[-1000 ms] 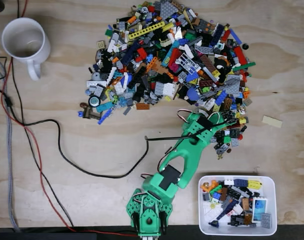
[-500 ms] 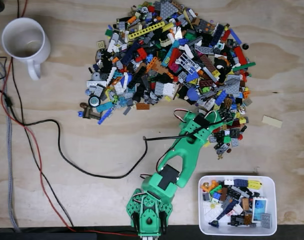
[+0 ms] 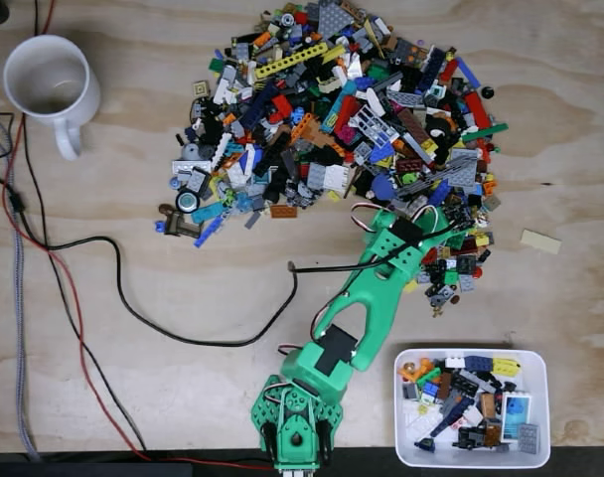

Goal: Find the closest Lego and put it in the bin.

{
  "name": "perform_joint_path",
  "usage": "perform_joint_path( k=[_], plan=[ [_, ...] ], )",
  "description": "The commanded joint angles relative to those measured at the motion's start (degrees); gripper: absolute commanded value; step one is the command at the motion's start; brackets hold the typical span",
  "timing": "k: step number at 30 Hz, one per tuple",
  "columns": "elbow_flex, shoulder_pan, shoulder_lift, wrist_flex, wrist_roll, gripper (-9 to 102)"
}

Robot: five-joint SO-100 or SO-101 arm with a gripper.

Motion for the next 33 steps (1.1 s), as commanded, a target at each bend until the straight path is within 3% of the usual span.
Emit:
perform_joint_path(
  k=[1,10,15,21,23,25,30,33],
  plan=[
    [-12.9,4.6,6.9,6.3,-2.4,5],
    [-17.0,27.4,17.6,15.5,-13.6,5],
    [-14.5,43.2,21.5,16.0,-22.9,6],
    [-6.8,55.0,25.1,13.0,-30.4,6],
    [-3.1,56.2,26.0,11.2,-31.5,8],
    [-1.0,55.3,26.5,9.7,-30.5,16],
    [-0.7,48.4,28.5,8.4,-26.9,28],
    [-1.8,38.6,30.6,6.2,-24.4,24]
  ],
)
